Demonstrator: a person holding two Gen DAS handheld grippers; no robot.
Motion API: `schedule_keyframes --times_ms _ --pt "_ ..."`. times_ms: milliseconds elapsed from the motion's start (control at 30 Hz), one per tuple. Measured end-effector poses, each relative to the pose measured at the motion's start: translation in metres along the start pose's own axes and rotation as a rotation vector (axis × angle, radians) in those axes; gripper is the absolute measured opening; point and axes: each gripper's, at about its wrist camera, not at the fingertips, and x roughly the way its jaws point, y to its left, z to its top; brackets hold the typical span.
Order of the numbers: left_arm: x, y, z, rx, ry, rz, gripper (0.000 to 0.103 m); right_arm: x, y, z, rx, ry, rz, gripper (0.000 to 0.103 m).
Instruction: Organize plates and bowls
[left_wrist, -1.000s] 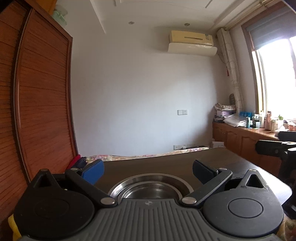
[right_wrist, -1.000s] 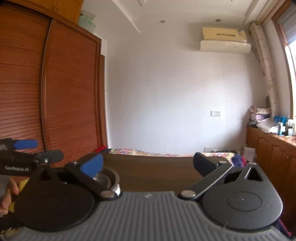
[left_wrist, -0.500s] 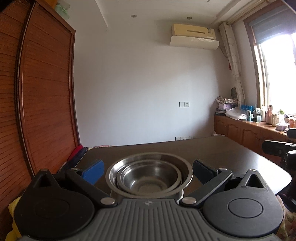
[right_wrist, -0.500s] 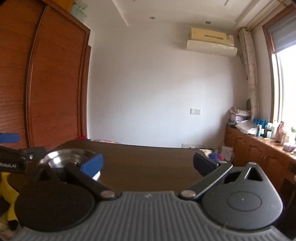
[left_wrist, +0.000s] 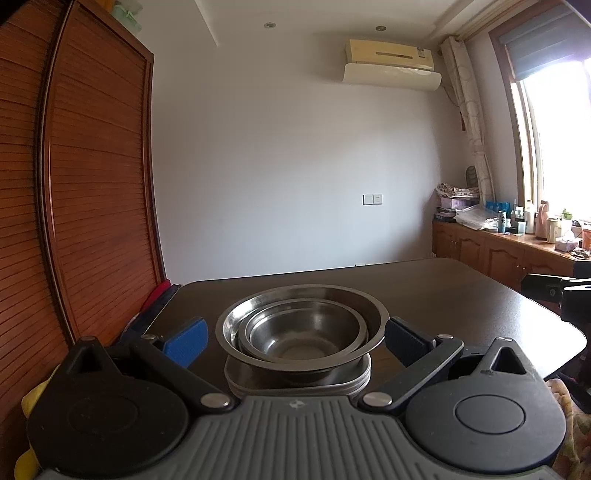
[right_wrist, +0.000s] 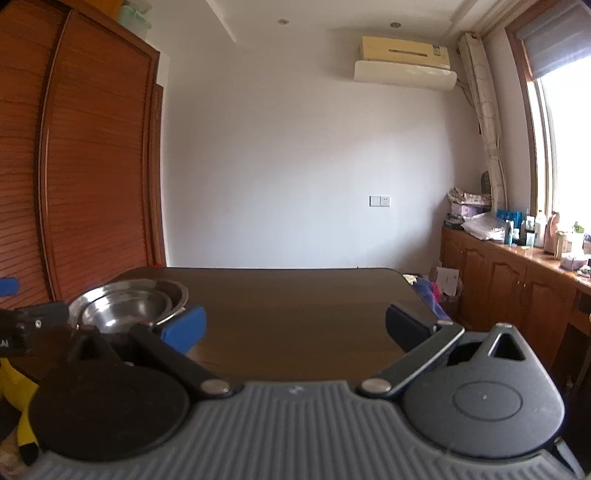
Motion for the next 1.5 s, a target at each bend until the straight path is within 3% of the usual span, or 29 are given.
schedule_keyframes --times_ms 1500 --pt "-0.0021 -0.0019 -0.0022 0.009 -0.009 0.011 0.103 -0.0042 -0.0071 -0.0011 -0.014 -0.005 -0.019 0.103"
